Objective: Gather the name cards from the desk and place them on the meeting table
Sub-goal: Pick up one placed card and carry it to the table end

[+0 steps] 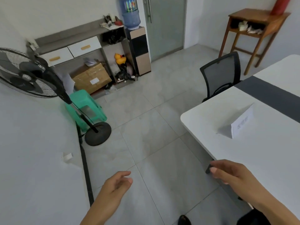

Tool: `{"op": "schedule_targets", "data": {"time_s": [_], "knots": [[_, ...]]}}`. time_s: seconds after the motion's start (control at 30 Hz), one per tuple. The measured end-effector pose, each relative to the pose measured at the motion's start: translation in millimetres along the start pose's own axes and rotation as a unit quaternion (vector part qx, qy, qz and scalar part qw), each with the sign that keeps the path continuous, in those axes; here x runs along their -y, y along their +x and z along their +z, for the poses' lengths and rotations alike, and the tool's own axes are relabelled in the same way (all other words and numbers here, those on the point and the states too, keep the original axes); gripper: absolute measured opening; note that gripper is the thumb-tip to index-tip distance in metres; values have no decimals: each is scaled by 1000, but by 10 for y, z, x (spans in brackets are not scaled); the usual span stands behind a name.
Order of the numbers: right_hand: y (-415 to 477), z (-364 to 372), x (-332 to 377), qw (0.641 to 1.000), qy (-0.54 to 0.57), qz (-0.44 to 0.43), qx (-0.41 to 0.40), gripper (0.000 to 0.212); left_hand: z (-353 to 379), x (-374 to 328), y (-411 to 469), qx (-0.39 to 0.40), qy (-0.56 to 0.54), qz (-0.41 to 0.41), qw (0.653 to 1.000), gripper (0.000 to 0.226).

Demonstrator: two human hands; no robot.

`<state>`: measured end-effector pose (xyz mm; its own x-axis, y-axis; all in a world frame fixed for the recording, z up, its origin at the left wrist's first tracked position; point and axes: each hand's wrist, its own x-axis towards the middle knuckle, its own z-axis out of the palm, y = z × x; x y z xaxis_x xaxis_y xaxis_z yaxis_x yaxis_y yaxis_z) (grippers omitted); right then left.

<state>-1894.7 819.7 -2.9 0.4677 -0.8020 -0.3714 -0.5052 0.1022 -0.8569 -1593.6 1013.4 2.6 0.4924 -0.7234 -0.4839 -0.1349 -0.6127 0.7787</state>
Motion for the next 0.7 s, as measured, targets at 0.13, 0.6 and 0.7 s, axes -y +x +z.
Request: {"op": "schedule_targets", "data": {"time_s": [0.13,0.6,0.7], "knots": [[522,-67,271,1000,11,12,-17,19,-105,-360,652,32,2,0,999,17],[1983,93,665,949,108,168,-244,14,-462,-1847,3805,208,125,99,965,16],[2068,113,736,930,131,184,-290,15,-218,-2233,4244,253,151,134,946,15]]}}
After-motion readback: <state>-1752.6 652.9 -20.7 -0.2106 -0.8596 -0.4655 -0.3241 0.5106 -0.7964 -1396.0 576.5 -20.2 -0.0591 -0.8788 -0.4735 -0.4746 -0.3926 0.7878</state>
